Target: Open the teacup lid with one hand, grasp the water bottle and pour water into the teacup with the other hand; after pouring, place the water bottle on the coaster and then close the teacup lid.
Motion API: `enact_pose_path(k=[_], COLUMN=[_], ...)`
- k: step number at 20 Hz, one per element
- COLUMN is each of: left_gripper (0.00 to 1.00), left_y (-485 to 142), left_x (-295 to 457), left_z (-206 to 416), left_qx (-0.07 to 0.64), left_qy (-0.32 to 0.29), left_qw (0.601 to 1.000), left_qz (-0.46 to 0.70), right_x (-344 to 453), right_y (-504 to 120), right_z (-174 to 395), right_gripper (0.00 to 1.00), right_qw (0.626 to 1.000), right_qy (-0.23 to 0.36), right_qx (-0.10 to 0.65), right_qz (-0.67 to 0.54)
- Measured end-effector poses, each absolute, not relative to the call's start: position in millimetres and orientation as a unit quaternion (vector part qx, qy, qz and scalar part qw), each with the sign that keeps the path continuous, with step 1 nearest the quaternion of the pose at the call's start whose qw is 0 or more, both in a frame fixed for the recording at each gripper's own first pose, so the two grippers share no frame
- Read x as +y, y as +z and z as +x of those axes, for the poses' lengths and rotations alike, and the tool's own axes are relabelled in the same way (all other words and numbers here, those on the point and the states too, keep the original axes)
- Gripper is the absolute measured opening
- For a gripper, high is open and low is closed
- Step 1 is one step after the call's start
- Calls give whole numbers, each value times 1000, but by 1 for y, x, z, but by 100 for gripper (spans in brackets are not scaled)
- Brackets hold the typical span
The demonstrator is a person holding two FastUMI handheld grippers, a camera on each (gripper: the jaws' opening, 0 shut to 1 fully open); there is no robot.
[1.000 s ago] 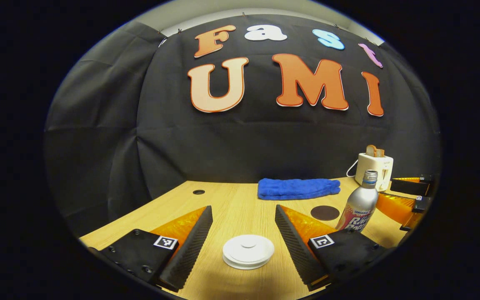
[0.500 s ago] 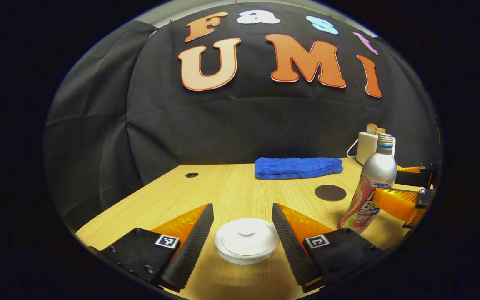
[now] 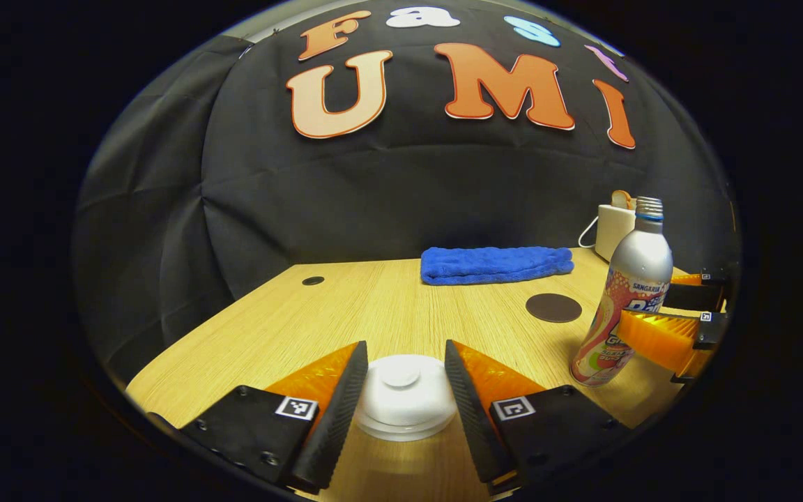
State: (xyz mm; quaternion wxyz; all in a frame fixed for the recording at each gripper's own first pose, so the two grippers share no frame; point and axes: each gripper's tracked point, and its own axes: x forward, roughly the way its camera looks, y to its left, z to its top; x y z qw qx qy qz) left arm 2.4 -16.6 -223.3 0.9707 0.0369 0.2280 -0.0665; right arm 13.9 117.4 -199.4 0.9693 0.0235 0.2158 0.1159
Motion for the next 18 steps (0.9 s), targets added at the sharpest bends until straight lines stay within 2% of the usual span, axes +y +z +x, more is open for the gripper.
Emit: enact_pose_path(k=[2, 4, 7, 9, 12, 13, 14, 15, 18], left_gripper=[68, 72, 50, 45, 43, 33, 29, 32, 32], left_y=[-229, -227, -226, -225, -222, -222, -223, -221, -210], left_x=[-19, -21, -18, -17, -13, -14, -13, -13, -9], left_z=[2, 4, 6, 8, 8, 7, 7, 6, 9], left_qx=[235, 232, 226, 221, 211, 212, 213, 209, 194], left_qy=[-66, -67, -63, -61, -53, -56, -54, -56, -51], left_qw=[969, 970, 971, 973, 976, 975, 975, 976, 979], left_qz=[38, 39, 36, 34, 24, 23, 23, 20, 21], right_x=[118, 117, 118, 118, 118, 119, 119, 119, 120], right_y=[-202, -205, -204, -205, -205, -205, -205, -206, -205], right_z=[14, 13, 14, 14, 14, 15, 14, 15, 15], right_gripper=[80, 80, 80, 80, 80, 80, 80, 80, 80], right_qw=[968, 968, 968, 968, 969, 969, 969, 969, 969], right_qy=[117, 117, 117, 117, 116, 115, 115, 114, 113], right_qx=[219, 222, 220, 220, 219, 219, 219, 219, 219], right_qz=[25, 21, 15, 16, 16, 14, 12, 9, 7])
